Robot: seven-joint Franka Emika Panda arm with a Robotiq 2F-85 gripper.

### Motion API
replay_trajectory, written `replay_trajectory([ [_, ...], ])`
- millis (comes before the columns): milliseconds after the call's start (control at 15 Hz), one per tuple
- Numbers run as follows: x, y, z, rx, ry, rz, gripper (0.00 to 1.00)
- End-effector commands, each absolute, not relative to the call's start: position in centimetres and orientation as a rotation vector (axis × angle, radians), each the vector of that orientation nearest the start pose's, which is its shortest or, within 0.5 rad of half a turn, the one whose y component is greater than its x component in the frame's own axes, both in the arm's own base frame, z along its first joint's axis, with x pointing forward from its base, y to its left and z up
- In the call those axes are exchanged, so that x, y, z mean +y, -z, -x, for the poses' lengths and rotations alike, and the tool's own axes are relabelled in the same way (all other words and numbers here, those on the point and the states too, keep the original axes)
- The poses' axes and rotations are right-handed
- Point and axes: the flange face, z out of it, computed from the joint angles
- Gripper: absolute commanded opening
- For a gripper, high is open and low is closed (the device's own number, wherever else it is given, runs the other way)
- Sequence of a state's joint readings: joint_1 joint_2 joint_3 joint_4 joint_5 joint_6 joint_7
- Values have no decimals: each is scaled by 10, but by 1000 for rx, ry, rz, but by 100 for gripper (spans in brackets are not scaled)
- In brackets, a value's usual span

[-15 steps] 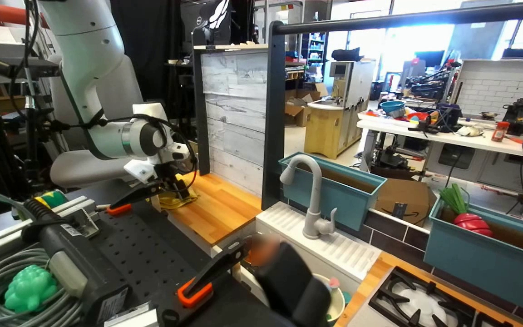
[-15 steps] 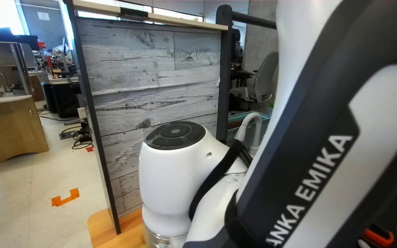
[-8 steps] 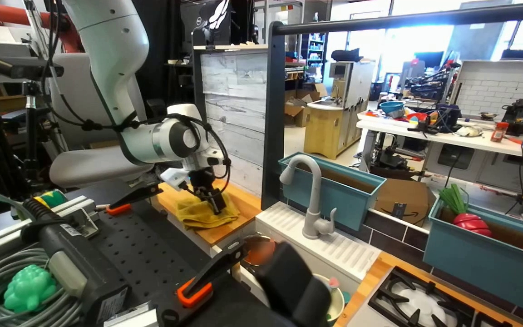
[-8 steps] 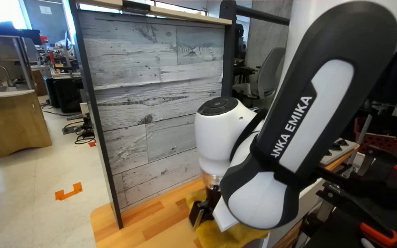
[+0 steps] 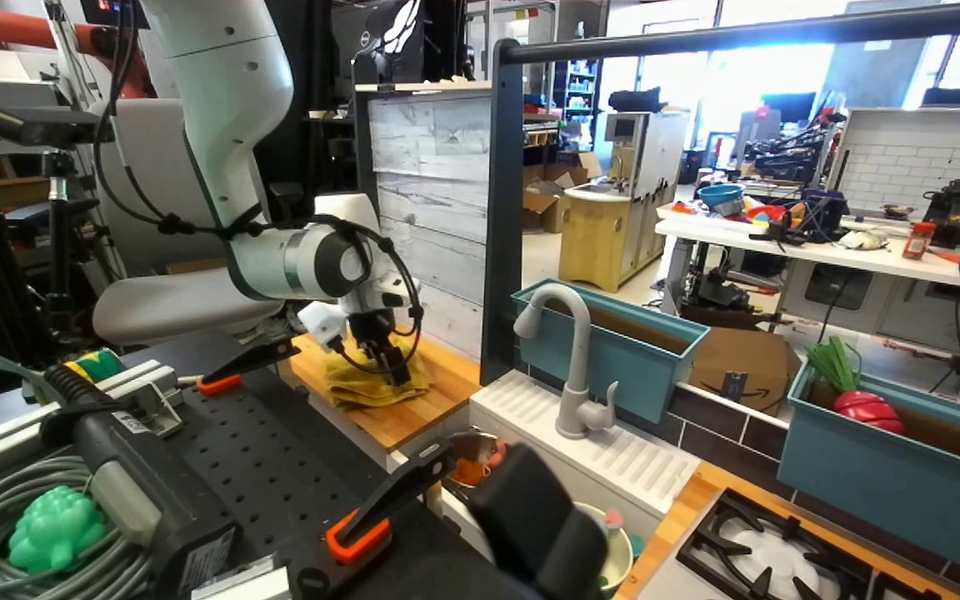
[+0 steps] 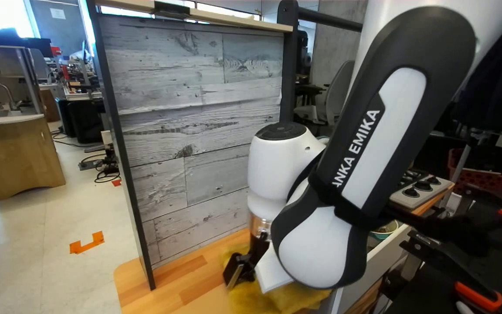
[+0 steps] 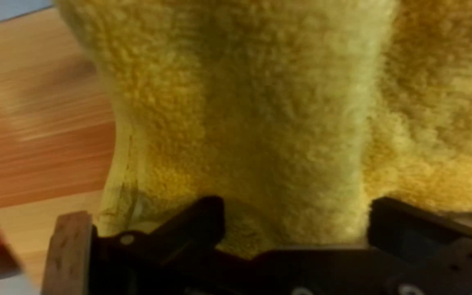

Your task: Wipe the counter with the towel, then remove the plushies from the sink and put some of them on the counter and some on the stove

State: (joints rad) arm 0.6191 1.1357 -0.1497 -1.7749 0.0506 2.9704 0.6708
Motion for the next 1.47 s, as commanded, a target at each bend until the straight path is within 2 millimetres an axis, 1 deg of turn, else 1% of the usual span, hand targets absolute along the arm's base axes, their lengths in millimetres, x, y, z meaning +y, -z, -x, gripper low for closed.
replay_trajectory([
  [0,345,87,-505,132,265,3065,100],
  [67,363,94,-504,114,278,3056,100],
  [133,373,97,-506,95,293,3056,100],
  [267,367,99,-521,96,340,3063,100],
  [333,345,96,-533,163,347,3070,100],
  [467,305,92,-549,282,375,3085,100],
  [600,261,84,-566,454,422,3107,100],
  [667,237,87,-574,519,436,3120,100],
  [733,221,90,-579,554,431,3130,100],
  [800,222,93,-582,527,423,3141,100],
  [867,226,95,-581,510,402,3138,100],
  [933,246,95,-574,433,387,3126,100],
  [1000,270,95,-561,338,367,3115,100],
  [1067,289,95,-550,256,356,3113,100],
  [1200,322,92,-534,79,360,3095,100],
  [1333,357,99,-514,-11,330,3098,100],
  [1400,368,104,-508,-26,311,3111,100],
])
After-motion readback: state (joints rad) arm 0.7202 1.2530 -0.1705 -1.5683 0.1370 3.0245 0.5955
